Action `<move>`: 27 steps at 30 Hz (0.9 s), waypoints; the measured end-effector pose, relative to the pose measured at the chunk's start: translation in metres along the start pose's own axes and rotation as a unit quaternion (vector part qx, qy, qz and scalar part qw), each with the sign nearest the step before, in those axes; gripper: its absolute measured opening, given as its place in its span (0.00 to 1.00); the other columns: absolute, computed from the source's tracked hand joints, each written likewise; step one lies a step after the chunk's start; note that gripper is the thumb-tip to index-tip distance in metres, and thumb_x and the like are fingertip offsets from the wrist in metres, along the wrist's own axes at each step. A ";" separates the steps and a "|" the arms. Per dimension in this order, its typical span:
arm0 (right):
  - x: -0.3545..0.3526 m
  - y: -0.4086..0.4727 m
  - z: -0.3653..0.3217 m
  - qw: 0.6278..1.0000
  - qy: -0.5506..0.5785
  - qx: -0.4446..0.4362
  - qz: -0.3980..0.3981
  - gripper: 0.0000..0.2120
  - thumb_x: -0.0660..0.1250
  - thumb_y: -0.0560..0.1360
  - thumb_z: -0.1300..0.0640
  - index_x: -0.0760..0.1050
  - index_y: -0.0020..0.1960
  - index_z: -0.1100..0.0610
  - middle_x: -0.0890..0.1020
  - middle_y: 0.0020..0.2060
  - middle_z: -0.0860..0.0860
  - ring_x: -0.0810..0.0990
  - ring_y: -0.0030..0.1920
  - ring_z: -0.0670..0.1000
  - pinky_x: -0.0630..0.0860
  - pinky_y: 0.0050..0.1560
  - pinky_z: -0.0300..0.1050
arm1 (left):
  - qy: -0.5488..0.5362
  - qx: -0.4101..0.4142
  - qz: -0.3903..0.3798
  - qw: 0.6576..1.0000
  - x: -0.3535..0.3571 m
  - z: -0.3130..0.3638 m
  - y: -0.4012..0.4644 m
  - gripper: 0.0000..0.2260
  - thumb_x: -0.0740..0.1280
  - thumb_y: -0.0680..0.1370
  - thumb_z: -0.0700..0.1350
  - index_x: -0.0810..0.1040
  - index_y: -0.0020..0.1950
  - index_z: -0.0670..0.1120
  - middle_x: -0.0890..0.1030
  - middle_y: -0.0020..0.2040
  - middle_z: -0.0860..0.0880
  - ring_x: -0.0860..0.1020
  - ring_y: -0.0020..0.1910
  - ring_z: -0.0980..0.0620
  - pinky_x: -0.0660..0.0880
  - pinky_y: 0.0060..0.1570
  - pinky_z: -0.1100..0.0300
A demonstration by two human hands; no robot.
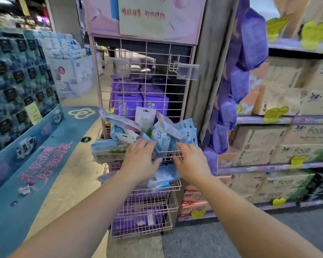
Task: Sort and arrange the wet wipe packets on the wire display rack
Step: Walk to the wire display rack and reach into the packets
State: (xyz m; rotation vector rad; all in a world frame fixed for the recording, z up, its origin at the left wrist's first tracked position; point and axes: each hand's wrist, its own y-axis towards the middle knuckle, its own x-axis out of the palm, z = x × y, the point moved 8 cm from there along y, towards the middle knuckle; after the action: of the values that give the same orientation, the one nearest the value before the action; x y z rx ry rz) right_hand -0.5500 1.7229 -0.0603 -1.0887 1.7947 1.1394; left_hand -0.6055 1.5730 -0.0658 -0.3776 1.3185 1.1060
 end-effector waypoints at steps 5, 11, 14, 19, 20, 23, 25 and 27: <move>-0.010 0.057 0.019 0.997 0.008 -0.076 0.019 0.19 0.63 0.76 0.51 0.71 0.66 0.52 0.76 0.58 0.56 0.70 0.58 0.60 0.67 0.58 0.51 | -0.003 -0.062 0.060 0.996 -0.001 0.000 0.026 0.24 0.61 0.76 0.57 0.66 0.71 0.51 0.65 0.74 0.46 0.60 0.73 0.45 0.56 0.71 0.45; -0.027 0.118 -0.007 0.981 0.037 -0.191 0.028 0.18 0.64 0.75 0.51 0.74 0.64 0.54 0.78 0.55 0.57 0.72 0.57 0.61 0.64 0.58 0.50 | 0.012 -0.143 0.087 0.986 -0.005 -0.005 0.037 0.27 0.60 0.77 0.59 0.63 0.73 0.51 0.65 0.74 0.49 0.60 0.73 0.48 0.56 0.71 0.50; -0.014 0.124 -0.042 0.969 0.054 -0.243 -0.006 0.20 0.64 0.76 0.50 0.72 0.66 0.53 0.77 0.58 0.56 0.71 0.59 0.60 0.64 0.61 0.51 | 0.000 -0.158 0.114 0.981 -0.018 -0.016 0.029 0.26 0.62 0.76 0.57 0.65 0.72 0.50 0.66 0.73 0.49 0.61 0.72 0.49 0.57 0.70 0.53; 0.002 0.131 -0.081 0.958 0.099 -0.269 -0.026 0.20 0.64 0.75 0.48 0.71 0.66 0.49 0.77 0.60 0.53 0.70 0.61 0.56 0.64 0.62 0.48 | 0.000 -0.199 0.151 0.968 -0.042 -0.057 0.015 0.24 0.63 0.76 0.54 0.67 0.71 0.49 0.67 0.72 0.48 0.61 0.71 0.49 0.57 0.69 0.53; 0.006 0.133 -0.088 0.957 0.101 -0.268 -0.036 0.20 0.64 0.76 0.47 0.70 0.67 0.49 0.76 0.61 0.52 0.70 0.62 0.56 0.63 0.62 0.48 | 0.001 -0.203 0.152 0.967 -0.045 -0.065 0.016 0.24 0.63 0.77 0.54 0.67 0.71 0.49 0.67 0.72 0.48 0.61 0.72 0.49 0.57 0.69 0.53; 0.023 0.140 -0.107 0.956 0.084 -0.267 -0.086 0.23 0.62 0.76 0.44 0.67 0.69 0.48 0.75 0.63 0.53 0.69 0.65 0.56 0.65 0.64 0.50 | 0.005 -0.197 0.147 0.969 -0.050 -0.080 0.026 0.25 0.63 0.76 0.56 0.67 0.71 0.49 0.67 0.72 0.48 0.61 0.71 0.49 0.56 0.69 0.54; 0.039 0.147 -0.121 0.957 0.060 -0.256 -0.120 0.26 0.62 0.75 0.42 0.65 0.70 0.48 0.74 0.63 0.54 0.69 0.65 0.57 0.69 0.63 0.53 | -0.011 -0.173 0.132 0.976 -0.049 -0.090 0.035 0.27 0.63 0.76 0.58 0.66 0.71 0.48 0.67 0.72 0.47 0.60 0.71 0.49 0.55 0.69 0.56; 0.057 0.155 -0.131 0.959 0.031 -0.228 -0.163 0.31 0.64 0.74 0.41 0.60 0.73 0.48 0.71 0.65 0.55 0.69 0.65 0.58 0.69 0.62 0.55 | -0.039 -0.147 0.101 0.983 -0.049 -0.105 0.045 0.27 0.62 0.76 0.59 0.66 0.72 0.49 0.66 0.72 0.47 0.60 0.71 0.50 0.55 0.69 0.56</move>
State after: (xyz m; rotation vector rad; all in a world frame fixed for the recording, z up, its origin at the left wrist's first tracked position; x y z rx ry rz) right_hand -0.7318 1.6239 -0.0193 -1.6357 1.3538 1.3532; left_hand -0.6954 1.4931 -0.0351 -0.4194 1.1433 1.4786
